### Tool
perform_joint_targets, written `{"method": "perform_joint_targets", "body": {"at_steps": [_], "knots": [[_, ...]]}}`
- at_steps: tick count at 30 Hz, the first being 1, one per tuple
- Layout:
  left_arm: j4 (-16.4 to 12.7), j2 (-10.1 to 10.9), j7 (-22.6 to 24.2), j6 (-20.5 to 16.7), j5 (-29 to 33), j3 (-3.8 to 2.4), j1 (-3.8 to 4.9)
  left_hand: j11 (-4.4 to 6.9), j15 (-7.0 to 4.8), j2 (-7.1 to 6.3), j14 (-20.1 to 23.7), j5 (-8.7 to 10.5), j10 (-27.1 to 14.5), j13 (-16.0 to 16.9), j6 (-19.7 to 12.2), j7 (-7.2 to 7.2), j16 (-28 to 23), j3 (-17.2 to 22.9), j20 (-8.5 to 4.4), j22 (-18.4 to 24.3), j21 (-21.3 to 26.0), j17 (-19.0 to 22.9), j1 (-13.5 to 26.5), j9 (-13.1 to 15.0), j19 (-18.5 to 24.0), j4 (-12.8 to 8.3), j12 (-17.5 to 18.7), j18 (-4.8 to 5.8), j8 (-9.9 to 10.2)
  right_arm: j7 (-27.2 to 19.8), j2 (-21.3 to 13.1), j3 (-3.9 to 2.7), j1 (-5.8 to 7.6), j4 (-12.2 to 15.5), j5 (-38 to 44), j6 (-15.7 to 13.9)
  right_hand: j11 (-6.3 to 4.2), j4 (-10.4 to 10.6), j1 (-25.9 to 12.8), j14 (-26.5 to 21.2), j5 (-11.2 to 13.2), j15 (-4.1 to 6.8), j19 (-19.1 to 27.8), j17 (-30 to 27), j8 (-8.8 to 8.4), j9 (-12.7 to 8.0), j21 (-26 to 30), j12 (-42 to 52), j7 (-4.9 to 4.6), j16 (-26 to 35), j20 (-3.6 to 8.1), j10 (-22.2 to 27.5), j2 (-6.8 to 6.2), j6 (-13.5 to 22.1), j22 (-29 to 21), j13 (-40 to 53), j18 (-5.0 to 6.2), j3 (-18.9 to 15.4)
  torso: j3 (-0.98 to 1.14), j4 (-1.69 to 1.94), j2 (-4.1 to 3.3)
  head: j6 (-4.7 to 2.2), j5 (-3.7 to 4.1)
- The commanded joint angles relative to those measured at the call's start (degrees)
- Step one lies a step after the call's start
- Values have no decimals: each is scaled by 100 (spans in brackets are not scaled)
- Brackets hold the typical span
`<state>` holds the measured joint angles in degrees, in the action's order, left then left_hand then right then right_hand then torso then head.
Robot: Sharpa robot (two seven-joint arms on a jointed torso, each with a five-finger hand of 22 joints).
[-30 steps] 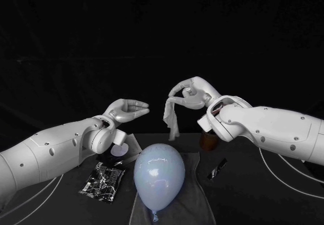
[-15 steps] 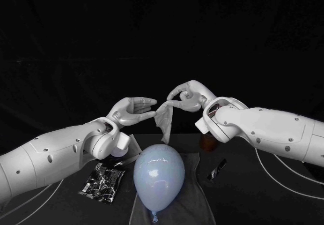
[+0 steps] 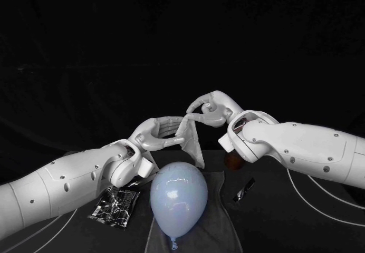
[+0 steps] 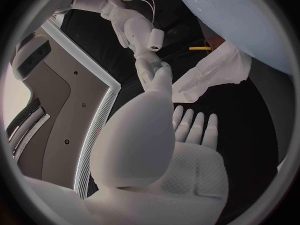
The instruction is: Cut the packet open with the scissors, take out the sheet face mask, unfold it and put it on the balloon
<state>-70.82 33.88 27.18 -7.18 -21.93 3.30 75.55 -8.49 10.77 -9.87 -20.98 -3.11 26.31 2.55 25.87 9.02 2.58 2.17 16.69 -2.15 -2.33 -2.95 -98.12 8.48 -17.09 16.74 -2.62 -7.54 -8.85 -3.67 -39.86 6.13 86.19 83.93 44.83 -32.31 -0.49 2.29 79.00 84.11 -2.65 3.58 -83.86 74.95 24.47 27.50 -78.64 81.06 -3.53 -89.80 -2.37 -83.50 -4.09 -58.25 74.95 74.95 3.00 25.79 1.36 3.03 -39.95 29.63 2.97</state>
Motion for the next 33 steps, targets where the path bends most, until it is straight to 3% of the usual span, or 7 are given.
{"method": "perform_joint_targets", "body": {"at_steps": [1,7,12,13,17,23,33], "knots": [[37,-65,111,23,-61,-9,-7,-29,-18,52,-200,28,75,10,8,190,47,144,-12,-13,-2,-40,-118,-1,-116,-23,-3,-106,14,-10,-11,-6,0,34,-31,-92,-7,-6,24,589,-15,46,-219,1505,38,5,19,23,-15,-20,26,-140,33,-8,1205,824,-74,32,-1,8,2,11,-2],[50,-162,56,-76,-169,-9,-13,-164,-40,125,-853,30,450,38,296,310,208,364,8,-83,-138,-160,-208,82,-760,-66,-45,-197,-105,-51,-13,-6,-4,103,-50,-119,-6,-11,22,589,-15,46,-218,1505,43,7,25,21,-17,-20,26,-140,35,-7,1203,823,-73,40,4,1,7,17,-38],[62,-187,43,-165,-201,-9,-14,-224,-82,343,-2086,28,1419,96,1018,368,535,839,9,-167,-381,-372,-547,282,-1745,-416,-161,-253,-414,-94,-18,-7,-9,193,-72,-137,-5,-13,21,589,-15,46,-218,1505,46,8,24,20,-18,-20,26,-140,36,-6,1203,823,-73,44,8,2,7,21,-41],[70,-191,43,-187,-204,-9,-14,-209,-121,396,-2439,29,1797,114,1302,346,633,1033,-1,-223,-530,-428,-642,354,-2348,-548,-206,-286,-529,-107,-25,-7,-10,218,-81,-145,-5,-13,21,589,-15,46,-218,1505,46,8,24,20,-18,-20,26,-140,36,-6,1203,823,-73,44,6,0,6,21,-38],[103,-201,55,-258,-110,-9,-15,-211,-156,383,-2903,40,2474,106,1686,316,700,1845,-73,-227,-699,-438,-563,382,-3056,-780,-185,-304,-630,-141,-59,-8,-12,298,-125,-169,-5,-14,20,589,-15,46,-220,1505,47,8,17,21,-19,-20,26,-140,37,-5,1205,824,-74,47,2,-3,5,21,-37],[177,-226,75,-359,152,-9,-14,-257,-169,167,-3350,51,3061,96,2114,344,657,3292,-178,-227,-831,-407,-44,383,-3402,-1003,-90,-291,-670,-187,-95,-10,-13,377,-207,-196,-4,-18,20,589,-15,46,-222,1505,50,9,13,19,-21,-20,26,-140,39,-4,1206,822,-75,54,3,5,2,27,-46],[199,-228,100,-295,339,-9,-14,-186,-229,258,-3553,36,3304,105,2328,351,618,3642,-212,-238,-899,-418,411,437,-3467,-1288,-113,-295,-727,-221,-114,-12,-14,421,-281,-207,-3,-22,19,589,-15,46,-220,1505,53,10,18,15,-22,-20,26,-138,40,-2,1205,820,-74,60,0,4,5,24,-46]]}}
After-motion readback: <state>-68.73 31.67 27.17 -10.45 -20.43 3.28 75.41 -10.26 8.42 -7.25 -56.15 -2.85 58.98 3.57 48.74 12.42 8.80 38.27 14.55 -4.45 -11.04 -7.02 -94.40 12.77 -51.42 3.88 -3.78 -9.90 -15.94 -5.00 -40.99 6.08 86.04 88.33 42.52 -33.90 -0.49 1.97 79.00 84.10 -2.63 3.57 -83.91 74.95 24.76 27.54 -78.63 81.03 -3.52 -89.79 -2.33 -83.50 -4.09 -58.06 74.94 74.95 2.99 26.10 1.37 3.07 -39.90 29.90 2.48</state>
